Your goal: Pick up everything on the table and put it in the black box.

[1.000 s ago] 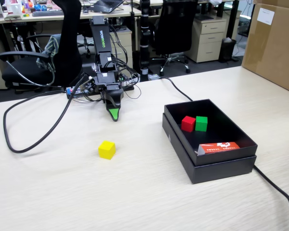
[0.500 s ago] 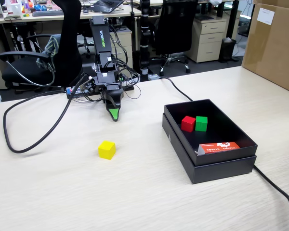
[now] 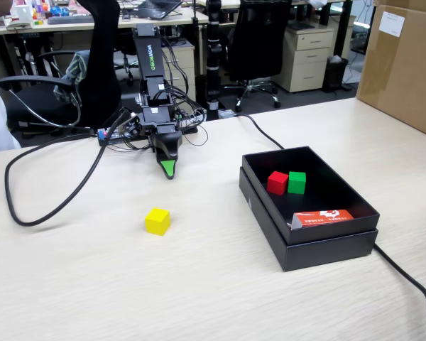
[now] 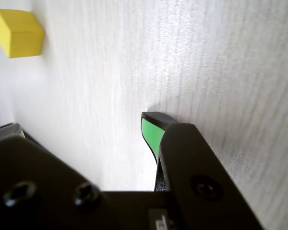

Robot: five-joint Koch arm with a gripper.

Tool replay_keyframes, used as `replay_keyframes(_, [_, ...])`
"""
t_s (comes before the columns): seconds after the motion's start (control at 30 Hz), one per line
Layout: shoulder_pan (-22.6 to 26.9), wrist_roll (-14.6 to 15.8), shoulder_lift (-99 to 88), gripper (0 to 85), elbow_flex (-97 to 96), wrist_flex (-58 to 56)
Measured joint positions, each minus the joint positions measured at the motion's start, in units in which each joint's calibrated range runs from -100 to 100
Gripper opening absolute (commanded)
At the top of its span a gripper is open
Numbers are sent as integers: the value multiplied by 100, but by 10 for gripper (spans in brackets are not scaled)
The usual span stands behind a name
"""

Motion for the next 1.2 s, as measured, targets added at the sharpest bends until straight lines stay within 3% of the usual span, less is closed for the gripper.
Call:
replay_keyframes(0.17, [-29, 98, 557, 475, 1607, -1688])
replay_keyframes(0.33, [-122, 200, 1333, 473, 2930, -2609])
replay_keyframes(0.6, [-322, 503, 4194, 475, 6171, -4553])
replay_keyframes(0.83, [-371, 630, 6304, 476, 8079, -5048])
replay_keyframes(1.2, [-376, 645, 8751, 477, 8909, -5048])
